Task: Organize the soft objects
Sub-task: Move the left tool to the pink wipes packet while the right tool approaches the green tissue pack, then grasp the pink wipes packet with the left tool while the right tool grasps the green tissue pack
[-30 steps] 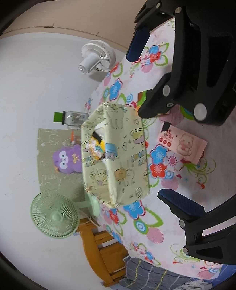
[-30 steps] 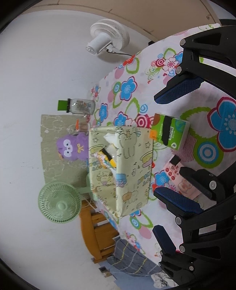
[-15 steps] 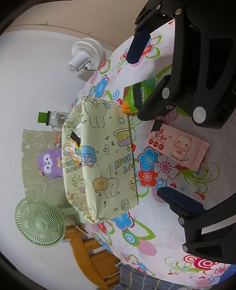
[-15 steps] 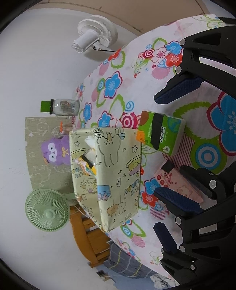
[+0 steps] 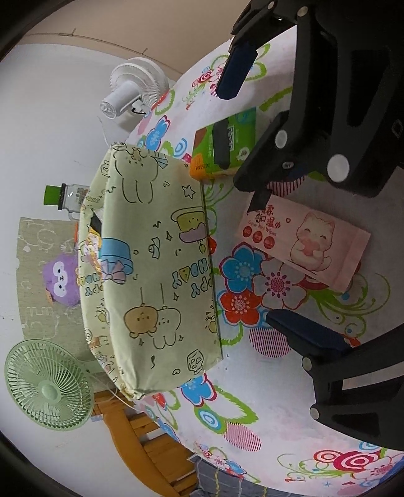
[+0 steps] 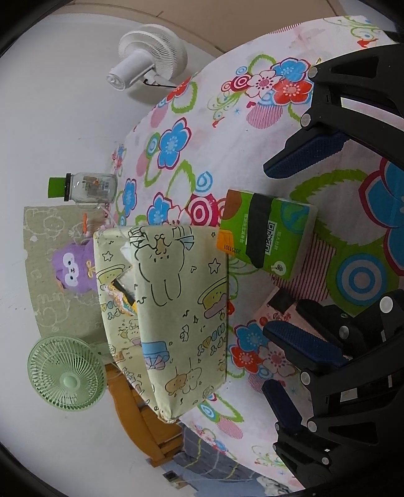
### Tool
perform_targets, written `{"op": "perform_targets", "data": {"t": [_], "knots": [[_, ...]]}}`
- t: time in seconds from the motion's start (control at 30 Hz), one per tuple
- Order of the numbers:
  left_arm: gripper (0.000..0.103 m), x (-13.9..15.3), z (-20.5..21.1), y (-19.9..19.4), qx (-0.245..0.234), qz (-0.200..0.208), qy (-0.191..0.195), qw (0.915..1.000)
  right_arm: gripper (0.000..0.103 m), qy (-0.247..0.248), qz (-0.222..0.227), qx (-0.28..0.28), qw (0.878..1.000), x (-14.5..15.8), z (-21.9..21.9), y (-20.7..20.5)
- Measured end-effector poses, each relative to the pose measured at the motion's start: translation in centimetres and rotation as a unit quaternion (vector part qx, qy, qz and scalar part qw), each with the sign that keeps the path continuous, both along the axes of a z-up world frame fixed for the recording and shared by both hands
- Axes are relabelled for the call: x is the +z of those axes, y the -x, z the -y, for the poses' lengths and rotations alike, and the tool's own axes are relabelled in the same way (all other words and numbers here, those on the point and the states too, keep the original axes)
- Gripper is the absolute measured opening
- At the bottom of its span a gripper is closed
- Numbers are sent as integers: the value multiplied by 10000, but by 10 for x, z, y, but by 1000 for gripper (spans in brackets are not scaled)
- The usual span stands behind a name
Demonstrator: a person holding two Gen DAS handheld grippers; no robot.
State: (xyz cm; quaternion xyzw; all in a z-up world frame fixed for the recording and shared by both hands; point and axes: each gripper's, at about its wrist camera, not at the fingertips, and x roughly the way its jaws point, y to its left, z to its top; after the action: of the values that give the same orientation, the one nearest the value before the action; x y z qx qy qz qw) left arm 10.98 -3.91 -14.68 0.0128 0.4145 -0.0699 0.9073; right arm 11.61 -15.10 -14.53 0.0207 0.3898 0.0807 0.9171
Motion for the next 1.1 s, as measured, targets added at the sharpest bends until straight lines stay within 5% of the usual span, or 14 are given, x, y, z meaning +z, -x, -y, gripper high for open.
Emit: {"op": "perform_targets", "data": {"t": [0.3,0.5,1.1], "knots": [[78,-8,3,-5,-44,-135,-138,9998,95,33,-148,-81,9999,-7,1,-7],[43,-5,-3,-7,94,-145,-70,9998,95,33,-215,-98,9997,-9,-1,-13],[41,-6,-8,-26,218,-166,-29,9996,94,-180,-425,-138,9988,-15,3,-32]]}}
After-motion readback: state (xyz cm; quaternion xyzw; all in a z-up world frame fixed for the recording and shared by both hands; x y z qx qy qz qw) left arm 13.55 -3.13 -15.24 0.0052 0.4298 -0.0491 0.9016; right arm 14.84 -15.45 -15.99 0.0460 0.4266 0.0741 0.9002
